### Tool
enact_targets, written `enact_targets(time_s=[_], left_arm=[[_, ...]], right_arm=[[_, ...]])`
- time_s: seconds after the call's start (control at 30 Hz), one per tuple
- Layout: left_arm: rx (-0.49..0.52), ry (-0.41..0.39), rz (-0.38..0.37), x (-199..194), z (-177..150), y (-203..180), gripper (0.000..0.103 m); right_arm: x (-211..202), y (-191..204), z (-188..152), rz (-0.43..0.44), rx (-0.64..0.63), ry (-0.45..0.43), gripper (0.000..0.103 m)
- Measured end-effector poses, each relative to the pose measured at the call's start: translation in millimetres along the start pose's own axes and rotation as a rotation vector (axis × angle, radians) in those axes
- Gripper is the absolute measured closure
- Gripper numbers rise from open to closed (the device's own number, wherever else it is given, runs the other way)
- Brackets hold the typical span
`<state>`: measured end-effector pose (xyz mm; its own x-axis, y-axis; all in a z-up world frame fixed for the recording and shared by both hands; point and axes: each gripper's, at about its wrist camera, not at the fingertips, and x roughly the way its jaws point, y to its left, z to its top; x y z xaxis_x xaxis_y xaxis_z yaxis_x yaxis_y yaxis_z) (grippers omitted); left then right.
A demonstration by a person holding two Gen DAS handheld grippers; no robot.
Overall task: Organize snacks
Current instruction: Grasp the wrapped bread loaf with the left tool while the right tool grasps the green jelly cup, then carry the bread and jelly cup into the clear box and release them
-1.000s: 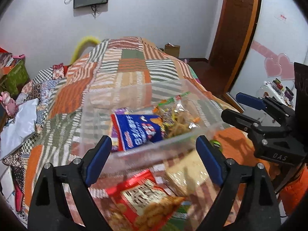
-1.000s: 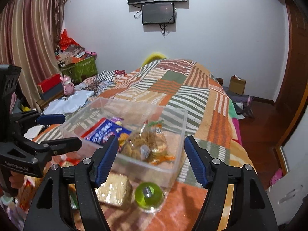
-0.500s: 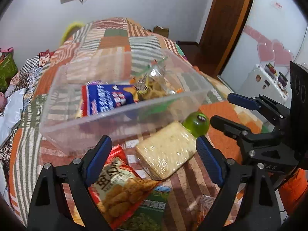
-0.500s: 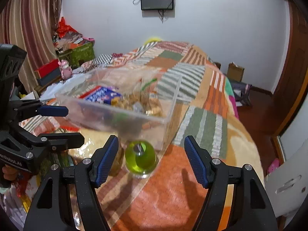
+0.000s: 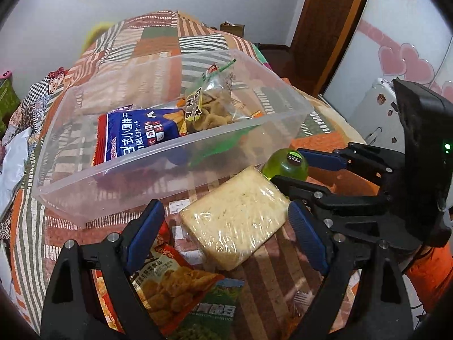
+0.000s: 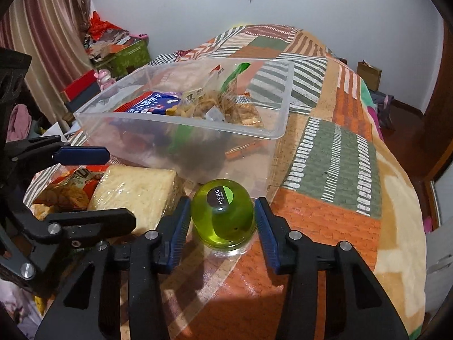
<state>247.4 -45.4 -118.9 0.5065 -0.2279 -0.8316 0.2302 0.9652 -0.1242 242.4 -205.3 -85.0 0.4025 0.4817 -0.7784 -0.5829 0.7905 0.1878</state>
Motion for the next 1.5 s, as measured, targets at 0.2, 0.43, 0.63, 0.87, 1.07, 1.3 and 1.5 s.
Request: enact_targets(time_s=[0.2,0.43,0.63,0.87,1.07,1.3,1.5], left_arm=[[0.022,0.043,0.007,10.5,-1.8,-10.4,0.012],[0.035,0.077,0.065,23.4,-1.0,-18.5,0.01],[0.002,0.111,0.082,40.2,0.1,-16.9,0.011],[-0.028,0.058,0.028,26.0,-2.1,-8.4,0.012],[-0.015,-0.012,-0.003,1.4,-5.7,-10.7,0.013],[-0.009,-0.113,-0.027,-35.6,-0.6,-9.6,0.013],[-0.034,-0.198,-0.013,-64.0,12.8,5.4,0.013]], right_arm=[[-14.7,-6.3,-10.3,-0.012,0.028,-0.035,0.06],[-34.6,-14.9,-18.8,-0.047,0.033,-0.064,0.06],[-42.4,-16.8,-18.1,-0.044,0.034,-0.089,0.06],[-45.6,-17.2,-17.0,-0.034,0.036,-0.108,0.06],[-55.0,-15.3,-8.1,-0.022,0.048,-0.151,0.06],[-66.0,-7.6,7.3,-0.01,0.04,-0.211,0.06],[-71.0,-2.1,23.5,-0.002,0.035,-0.256,0.06]])
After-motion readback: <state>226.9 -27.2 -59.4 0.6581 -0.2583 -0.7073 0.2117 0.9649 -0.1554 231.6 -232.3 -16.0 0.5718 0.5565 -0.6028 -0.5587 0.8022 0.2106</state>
